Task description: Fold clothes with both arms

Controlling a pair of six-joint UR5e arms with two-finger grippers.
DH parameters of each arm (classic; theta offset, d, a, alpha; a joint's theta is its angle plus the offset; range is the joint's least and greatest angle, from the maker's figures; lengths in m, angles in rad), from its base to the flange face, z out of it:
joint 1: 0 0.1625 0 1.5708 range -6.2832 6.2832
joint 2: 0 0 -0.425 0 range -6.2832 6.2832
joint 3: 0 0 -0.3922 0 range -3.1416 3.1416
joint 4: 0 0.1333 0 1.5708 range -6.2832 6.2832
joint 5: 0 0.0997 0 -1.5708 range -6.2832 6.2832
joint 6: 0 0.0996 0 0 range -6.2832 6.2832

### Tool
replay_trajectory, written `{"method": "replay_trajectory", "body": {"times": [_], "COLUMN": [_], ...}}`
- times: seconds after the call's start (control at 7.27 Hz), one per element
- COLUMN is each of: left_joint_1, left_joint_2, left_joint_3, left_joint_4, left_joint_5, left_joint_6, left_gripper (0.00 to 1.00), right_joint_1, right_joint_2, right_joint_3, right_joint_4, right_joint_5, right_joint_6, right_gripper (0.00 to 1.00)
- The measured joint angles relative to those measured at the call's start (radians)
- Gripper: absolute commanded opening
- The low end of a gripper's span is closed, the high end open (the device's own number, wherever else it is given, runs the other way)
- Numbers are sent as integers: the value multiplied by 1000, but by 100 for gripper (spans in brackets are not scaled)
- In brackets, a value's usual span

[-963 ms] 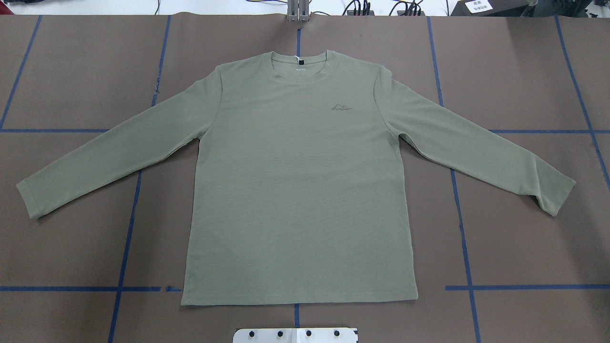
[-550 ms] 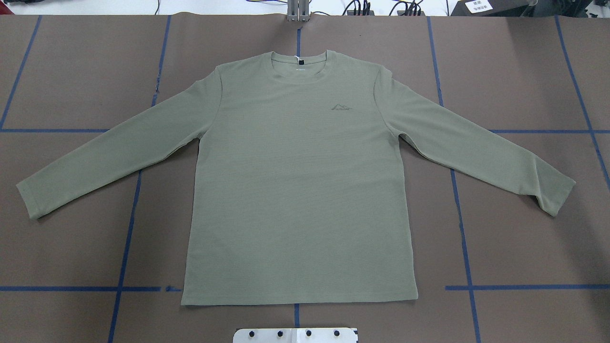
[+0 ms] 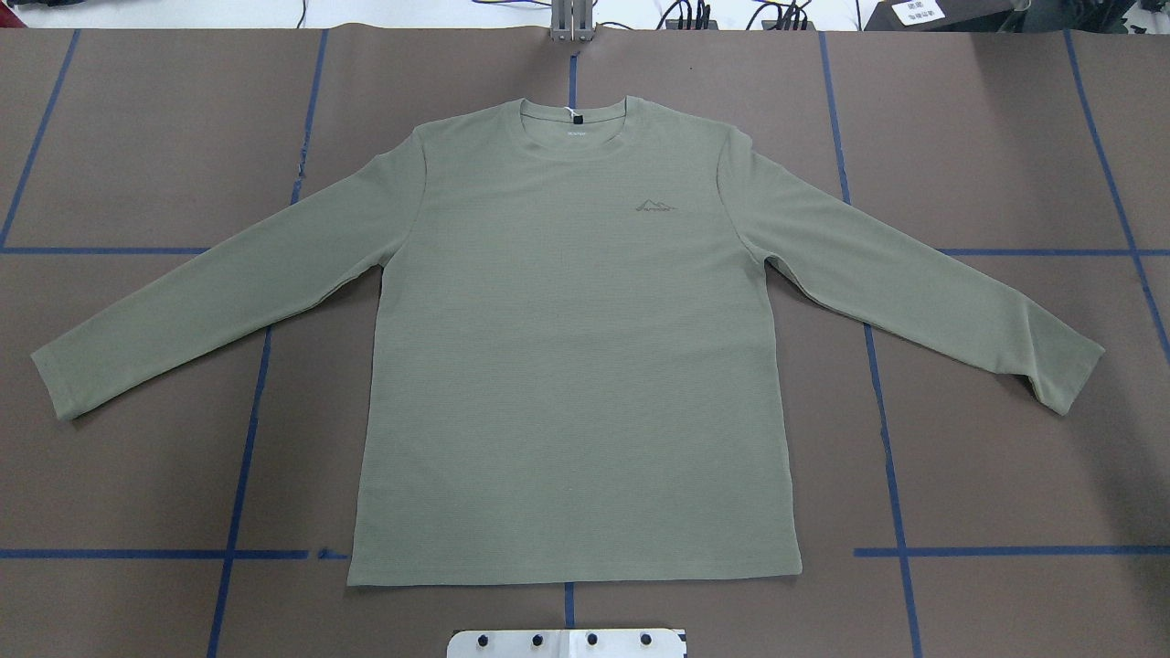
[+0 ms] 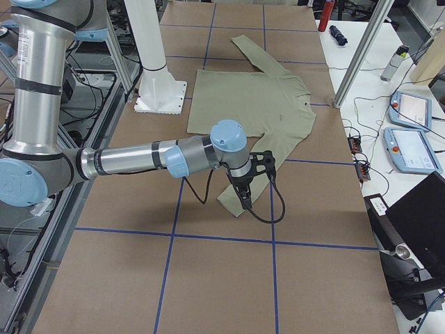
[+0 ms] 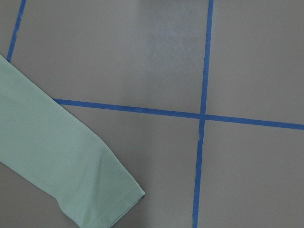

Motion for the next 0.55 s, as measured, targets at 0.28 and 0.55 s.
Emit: {"method": "replay_trajectory", "body": {"times": [0.28,0.55], "left_joint_1": [-1,-1], "left_joint_2": [-2,-3], "left_joint_3": [7,7], "left_joint_4": [-19,-21], "left_joint_5": [-1,-2], "left_joint_6": [-1,1], "left_gripper": [100,100], "right_joint_1": [-12,-70], "right_joint_2": [-24,-44], "right_joint_3": [-22,-72], "right_joint_4": [117,312], "right_joint_5": [19,20], "right_joint_6": [148,396], "right_gripper": [98,85]}}
